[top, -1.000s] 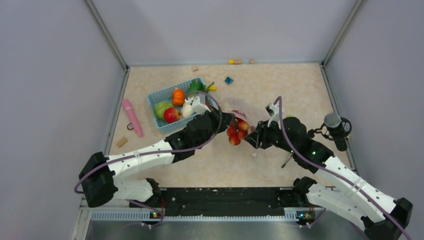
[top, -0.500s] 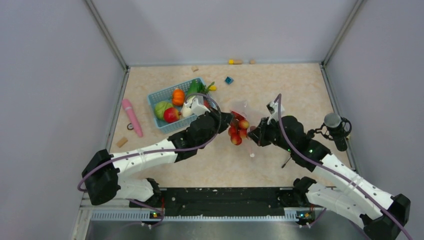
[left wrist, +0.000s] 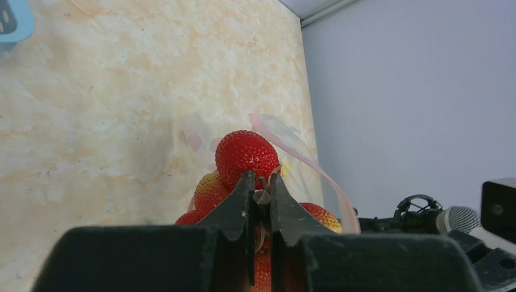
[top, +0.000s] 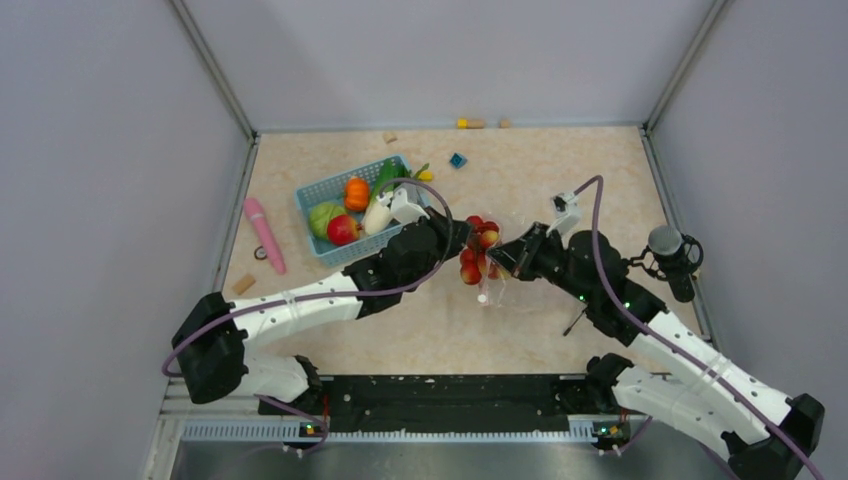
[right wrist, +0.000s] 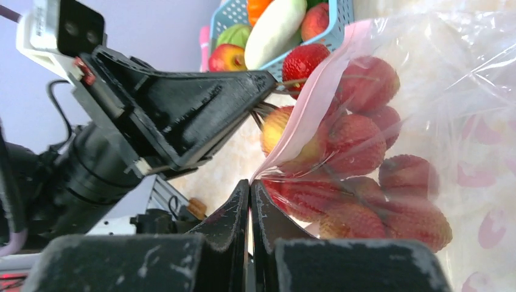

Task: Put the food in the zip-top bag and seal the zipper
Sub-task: Place the fake fruit in the zipper food storage bag.

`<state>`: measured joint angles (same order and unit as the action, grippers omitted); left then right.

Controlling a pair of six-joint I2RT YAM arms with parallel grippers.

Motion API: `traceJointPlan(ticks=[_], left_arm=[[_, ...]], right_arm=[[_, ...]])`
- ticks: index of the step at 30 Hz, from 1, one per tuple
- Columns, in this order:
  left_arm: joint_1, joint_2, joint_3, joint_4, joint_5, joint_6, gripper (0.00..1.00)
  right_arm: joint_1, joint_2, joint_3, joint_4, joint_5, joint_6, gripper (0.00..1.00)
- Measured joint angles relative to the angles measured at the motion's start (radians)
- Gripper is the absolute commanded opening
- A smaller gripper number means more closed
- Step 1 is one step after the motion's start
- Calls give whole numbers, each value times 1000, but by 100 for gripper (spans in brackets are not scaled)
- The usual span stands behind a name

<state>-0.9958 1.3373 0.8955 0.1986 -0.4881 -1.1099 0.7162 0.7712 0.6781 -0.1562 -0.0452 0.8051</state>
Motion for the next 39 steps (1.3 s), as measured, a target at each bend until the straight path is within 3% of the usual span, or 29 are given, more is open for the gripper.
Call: traceJointPlan(ticks=[9, 16, 20, 27, 39], left_arm=[[-2, -21, -41, 69, 52, 143, 0], [-2, -26, -42, 75, 87, 170, 0], [-2, -34, -34, 1, 47, 101, 0], [-2, -105, -20, -112, -50, -78, 0], [-2, -134, -7, -163, -93, -312, 0]], right_arm=[[0, -78, -2, 12, 84, 58, 0], [0, 72, 3, 59, -110, -5, 0], [1, 148, 5, 30, -201, -73, 0], [1, 87, -27, 87, -247, -160, 0], [61, 54, -238, 471, -272, -276, 0]])
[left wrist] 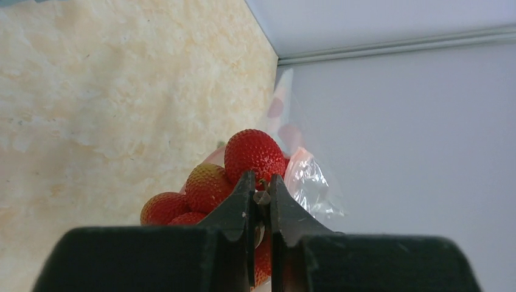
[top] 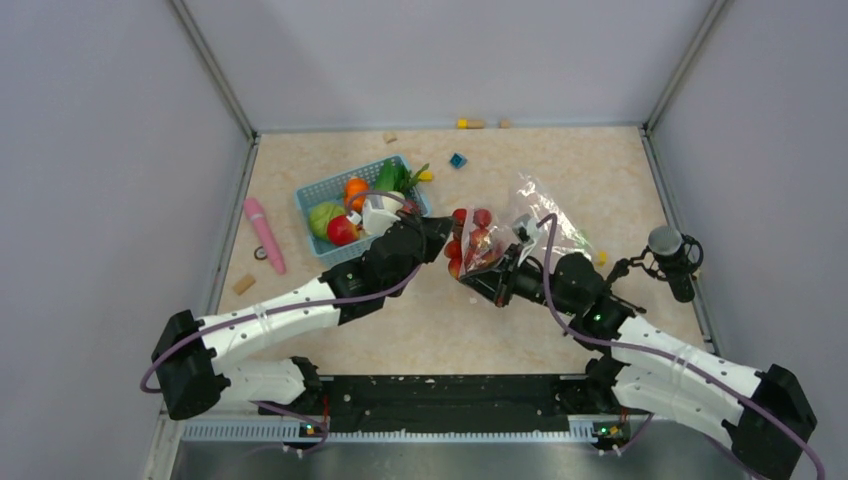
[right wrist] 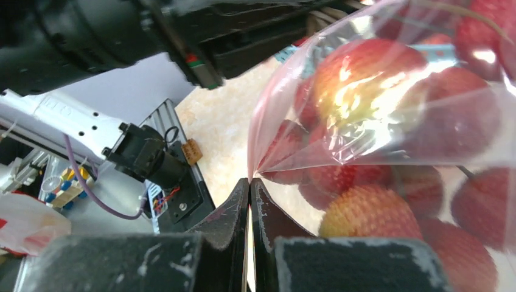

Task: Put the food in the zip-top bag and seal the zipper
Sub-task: Place the fake fruit in the zipper food storage bag.

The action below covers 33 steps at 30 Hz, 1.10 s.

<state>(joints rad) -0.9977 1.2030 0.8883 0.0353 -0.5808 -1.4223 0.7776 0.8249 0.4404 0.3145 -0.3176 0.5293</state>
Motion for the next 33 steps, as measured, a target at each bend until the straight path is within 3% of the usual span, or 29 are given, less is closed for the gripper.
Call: traceJointPlan(ticks=[10, 19, 25, 33], left_arm=[[0, 4, -1, 5, -22, -167, 0], [0, -8, -69, -6, -51, -293, 0], [0, -26, -89, -15, -61, -332, 0], [0, -37, -104, -44, -102, -383, 0]], right_arm=[[50, 21, -32, 187, 94, -53, 2], [51, 23, -106, 288, 249, 6, 14], [52, 86, -132, 380, 227, 8, 40], [57, -3, -97, 148, 309, -86, 50]])
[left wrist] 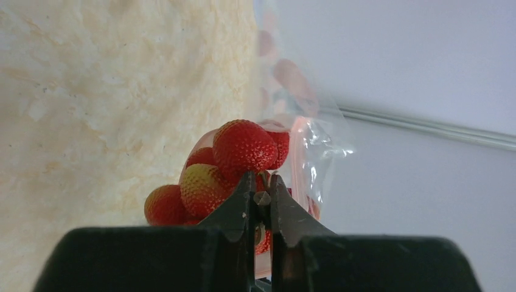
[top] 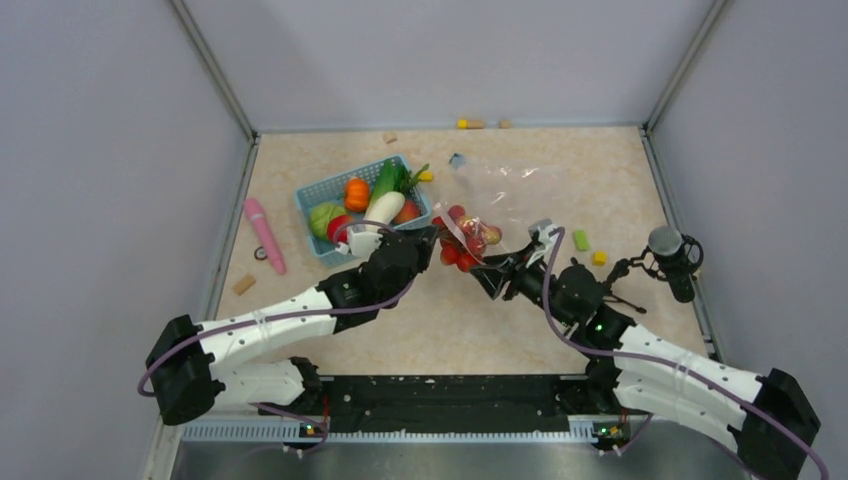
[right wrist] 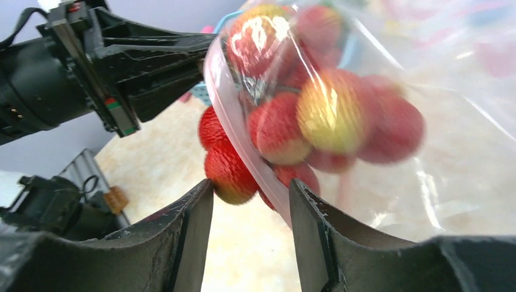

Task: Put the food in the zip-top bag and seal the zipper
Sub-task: Place the fake fruit in the zipper food storage bag.

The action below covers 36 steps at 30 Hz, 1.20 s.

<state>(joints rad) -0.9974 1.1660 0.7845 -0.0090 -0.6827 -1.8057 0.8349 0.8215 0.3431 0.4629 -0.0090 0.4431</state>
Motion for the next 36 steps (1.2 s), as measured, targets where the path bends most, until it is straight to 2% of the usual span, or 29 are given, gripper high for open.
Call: traceJointPlan(ticks=[5, 15, 25, 36], left_arm=[[0, -13, -5, -6, -37, -33, 0], [0, -13, -6, -18, -90, -71, 0], [0, -12, -6, -43, -136, -101, 0], [0, -4, -5, -54, -159, -115, 0]], right_arm=[[0, -124, 0, -160, 101, -42, 53], [1, -187, 18, -380, 228, -92, 56], [1, -210, 19, -402, 245, -10, 63], [1, -25, 18, -257, 247, 166, 61]])
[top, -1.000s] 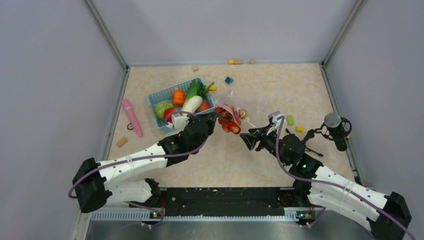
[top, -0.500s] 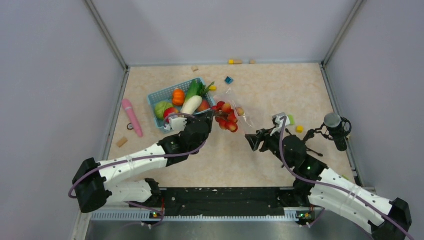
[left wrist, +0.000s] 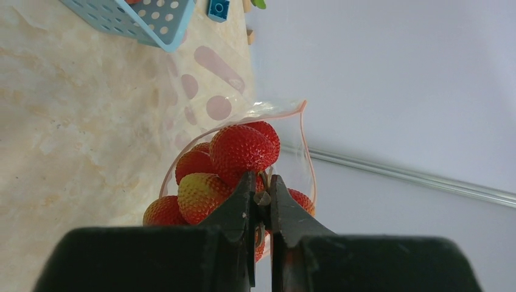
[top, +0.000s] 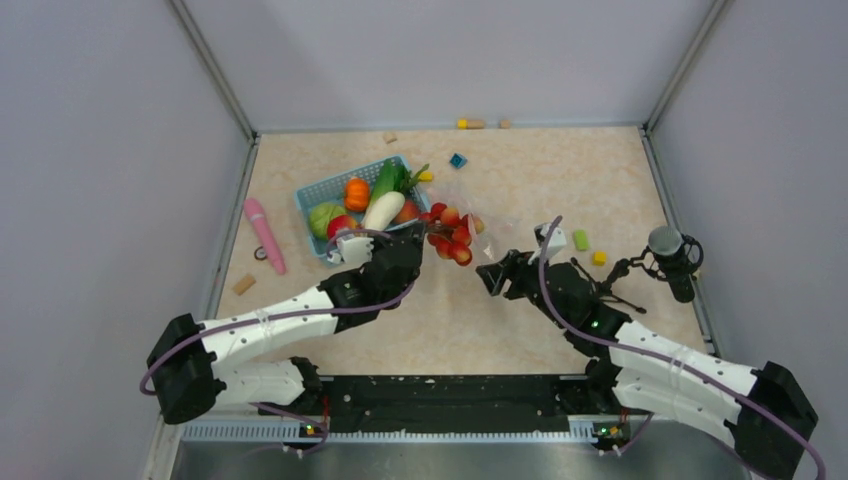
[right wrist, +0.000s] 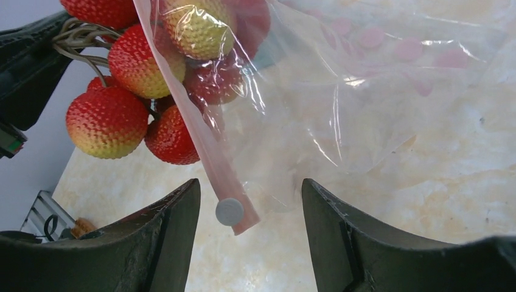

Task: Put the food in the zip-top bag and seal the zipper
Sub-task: Place the fake fruit in the zipper food storage bag.

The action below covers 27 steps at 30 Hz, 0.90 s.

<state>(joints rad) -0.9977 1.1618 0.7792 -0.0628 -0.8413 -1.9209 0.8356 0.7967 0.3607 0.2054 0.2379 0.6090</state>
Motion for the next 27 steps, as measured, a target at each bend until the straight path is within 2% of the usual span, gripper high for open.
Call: traceJointPlan(ticks=[5, 11, 18, 23, 27], left_arm=[[0, 25, 0, -14, -13, -9, 0], [0, 40, 8, -22, -18, -15, 0], [0, 72, 38, -38, -29, -18, 0], [0, 91, 63, -51, -43, -18, 0], [0, 105, 84, -72, -45, -17, 0]], right_arm=[[0, 64, 0, 18, 14, 70, 61], [2, 85, -6, 80, 106, 140, 62], [55, 192, 77, 41, 243, 45, 58], [99, 243, 140, 31, 372, -40, 47], [113, 305, 172, 23, 456, -77, 27]])
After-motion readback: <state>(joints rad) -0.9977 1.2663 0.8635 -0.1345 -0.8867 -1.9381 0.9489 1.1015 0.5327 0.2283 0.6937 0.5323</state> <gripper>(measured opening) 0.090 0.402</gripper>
